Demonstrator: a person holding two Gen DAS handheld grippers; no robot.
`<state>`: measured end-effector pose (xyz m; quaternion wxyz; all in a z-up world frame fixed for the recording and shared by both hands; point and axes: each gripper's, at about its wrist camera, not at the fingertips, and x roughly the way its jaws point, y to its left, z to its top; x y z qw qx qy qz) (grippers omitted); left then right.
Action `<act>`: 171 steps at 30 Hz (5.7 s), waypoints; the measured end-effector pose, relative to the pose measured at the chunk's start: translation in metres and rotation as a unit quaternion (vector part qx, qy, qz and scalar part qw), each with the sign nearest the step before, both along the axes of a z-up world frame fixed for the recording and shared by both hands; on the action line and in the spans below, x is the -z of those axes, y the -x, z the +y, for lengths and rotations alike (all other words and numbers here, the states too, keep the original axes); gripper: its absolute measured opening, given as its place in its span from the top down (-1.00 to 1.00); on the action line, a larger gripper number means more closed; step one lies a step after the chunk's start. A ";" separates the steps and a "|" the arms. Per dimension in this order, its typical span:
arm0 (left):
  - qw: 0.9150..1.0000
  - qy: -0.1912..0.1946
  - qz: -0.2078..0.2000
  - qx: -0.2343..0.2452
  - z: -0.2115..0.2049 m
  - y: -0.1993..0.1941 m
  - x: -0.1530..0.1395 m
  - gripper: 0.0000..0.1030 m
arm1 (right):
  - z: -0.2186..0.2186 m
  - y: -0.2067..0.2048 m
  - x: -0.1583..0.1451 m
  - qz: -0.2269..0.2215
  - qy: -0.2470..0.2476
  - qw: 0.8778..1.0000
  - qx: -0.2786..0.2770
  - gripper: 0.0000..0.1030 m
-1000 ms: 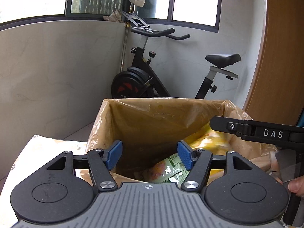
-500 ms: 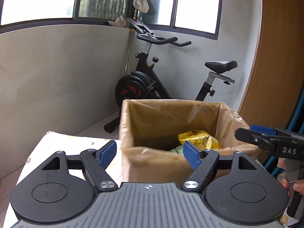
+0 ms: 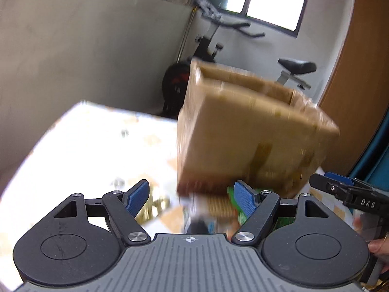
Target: Organize snacks
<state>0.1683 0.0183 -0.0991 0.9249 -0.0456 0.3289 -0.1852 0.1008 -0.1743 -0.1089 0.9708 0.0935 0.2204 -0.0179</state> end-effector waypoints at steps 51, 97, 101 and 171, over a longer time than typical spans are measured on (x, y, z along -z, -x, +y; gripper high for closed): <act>0.993 -0.022 0.112 0.018 -0.024 0.074 0.104 -0.24 | 0.091 0.051 0.113 0.167 0.157 0.969 -0.094 -0.73; 0.995 -0.070 0.060 -0.035 -0.017 0.060 0.119 -0.10 | 0.044 0.035 0.119 0.101 0.074 0.992 0.009 -0.02; 0.995 -0.068 0.063 -0.036 -0.017 0.059 0.121 -0.11 | 0.053 0.044 0.121 0.092 0.125 0.988 0.019 -0.14; 0.998 -0.059 0.014 -0.036 -0.020 0.070 0.107 0.22 | 0.013 0.071 0.101 0.033 0.063 0.995 0.068 0.23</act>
